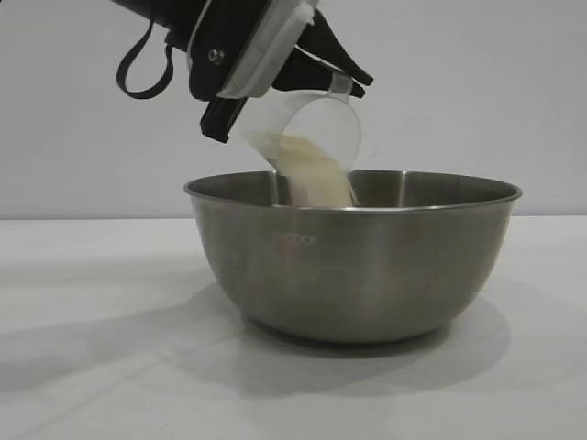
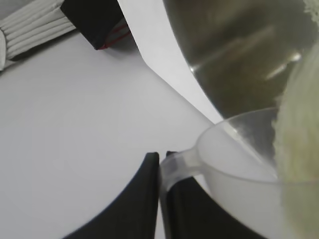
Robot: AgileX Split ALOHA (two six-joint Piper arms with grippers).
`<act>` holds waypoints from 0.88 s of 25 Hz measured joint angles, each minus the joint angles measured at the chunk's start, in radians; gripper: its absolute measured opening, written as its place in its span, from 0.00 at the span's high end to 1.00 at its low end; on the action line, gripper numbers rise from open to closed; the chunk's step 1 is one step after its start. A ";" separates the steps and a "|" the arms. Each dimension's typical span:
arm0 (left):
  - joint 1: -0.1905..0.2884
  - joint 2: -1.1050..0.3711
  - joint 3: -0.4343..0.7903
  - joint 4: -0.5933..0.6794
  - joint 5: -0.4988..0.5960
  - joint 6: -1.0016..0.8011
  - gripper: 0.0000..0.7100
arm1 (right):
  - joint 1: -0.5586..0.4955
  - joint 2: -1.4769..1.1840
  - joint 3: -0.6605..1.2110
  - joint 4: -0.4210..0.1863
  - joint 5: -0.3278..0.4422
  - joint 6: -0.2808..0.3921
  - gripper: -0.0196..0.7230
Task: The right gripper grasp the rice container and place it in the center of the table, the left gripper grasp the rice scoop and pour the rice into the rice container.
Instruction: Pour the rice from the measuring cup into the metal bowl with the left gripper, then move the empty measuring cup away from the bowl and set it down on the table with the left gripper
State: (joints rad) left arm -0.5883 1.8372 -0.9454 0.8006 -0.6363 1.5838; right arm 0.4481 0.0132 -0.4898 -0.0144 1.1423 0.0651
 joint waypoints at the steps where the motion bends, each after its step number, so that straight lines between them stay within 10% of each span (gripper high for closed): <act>1: 0.000 0.000 0.000 0.000 0.000 0.005 1.00 | 0.000 0.000 0.000 0.000 0.000 0.000 0.62; 14: -0.009 0.000 0.000 -0.068 0.000 -0.016 1.00 | 0.002 0.000 0.000 -0.001 0.000 0.005 0.62; 22: -0.009 0.000 0.000 -0.383 -0.010 -0.813 1.00 | 0.002 0.000 0.000 -0.001 0.000 0.005 0.62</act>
State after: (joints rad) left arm -0.5971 1.8372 -0.9454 0.4172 -0.6467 0.7712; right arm 0.4498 0.0132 -0.4898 -0.0158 1.1423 0.0696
